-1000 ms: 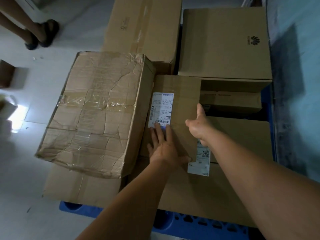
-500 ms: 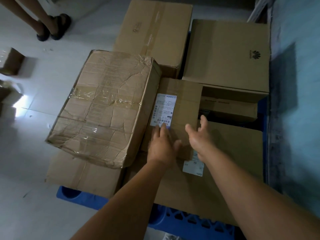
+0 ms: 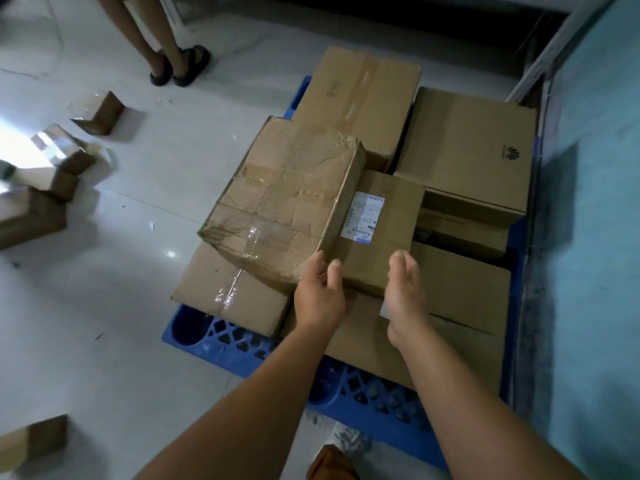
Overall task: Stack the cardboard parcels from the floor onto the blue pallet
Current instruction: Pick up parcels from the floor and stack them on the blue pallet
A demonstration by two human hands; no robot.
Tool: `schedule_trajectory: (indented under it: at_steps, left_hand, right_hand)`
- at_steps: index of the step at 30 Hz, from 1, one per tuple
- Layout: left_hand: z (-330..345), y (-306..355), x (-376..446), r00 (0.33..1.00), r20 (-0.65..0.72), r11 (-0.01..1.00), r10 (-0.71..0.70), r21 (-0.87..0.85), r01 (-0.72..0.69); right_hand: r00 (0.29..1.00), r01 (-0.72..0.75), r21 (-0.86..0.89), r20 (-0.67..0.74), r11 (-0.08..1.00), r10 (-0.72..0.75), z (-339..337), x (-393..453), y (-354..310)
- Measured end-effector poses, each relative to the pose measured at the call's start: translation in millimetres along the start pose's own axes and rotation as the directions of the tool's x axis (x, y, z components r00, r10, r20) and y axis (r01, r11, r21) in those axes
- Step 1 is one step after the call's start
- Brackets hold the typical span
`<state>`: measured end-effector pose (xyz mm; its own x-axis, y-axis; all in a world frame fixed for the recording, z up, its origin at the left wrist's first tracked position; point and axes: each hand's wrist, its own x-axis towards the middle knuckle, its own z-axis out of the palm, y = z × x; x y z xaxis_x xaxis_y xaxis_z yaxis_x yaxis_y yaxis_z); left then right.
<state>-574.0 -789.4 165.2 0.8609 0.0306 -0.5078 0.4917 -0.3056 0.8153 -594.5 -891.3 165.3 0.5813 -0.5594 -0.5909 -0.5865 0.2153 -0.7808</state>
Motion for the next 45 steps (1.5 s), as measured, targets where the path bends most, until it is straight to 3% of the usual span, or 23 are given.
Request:
schedule_trajectory:
  at_steps: [5,11,22,33,45]
  left_hand:
    - [-71.5,1.4,-36.5,0.999,-0.026,0.993,-0.028,-0.112,0.025]
    - [-189.0,-13.2,-78.6,0.983,-0.183,0.985,-0.022,-0.174,-0.01]
    - [-392.5,-55.3,-135.9,0.859,-0.485,0.921,-0.166,-0.388,-0.041]
    - [-482.9,-43.5,-127.0,0.679,-0.666,0.88,-0.308,-0.471,-0.063]
    - [-586.2,-41.3,-67.7,0.616,-0.704,0.843,-0.353,-0.525,-0.118]
  right_hand:
    - [0.996,0.088,0.004,0.021,0.996,-0.088,39.9,-72.4,-9.2]
    - [0.97,0.16,-0.007,0.188,0.987,-0.156,112.5,-173.2,-13.1]
    - [0.834,0.28,-0.116,0.52,0.953,-0.182,260.8,-320.7,-2.3]
    - [0.696,0.332,-0.253,0.716,0.909,-0.055,354.1,-354.4,-41.0]
    - [0.628,0.366,-0.313,0.778,0.877,0.015,480.6,-367.7,-70.9]
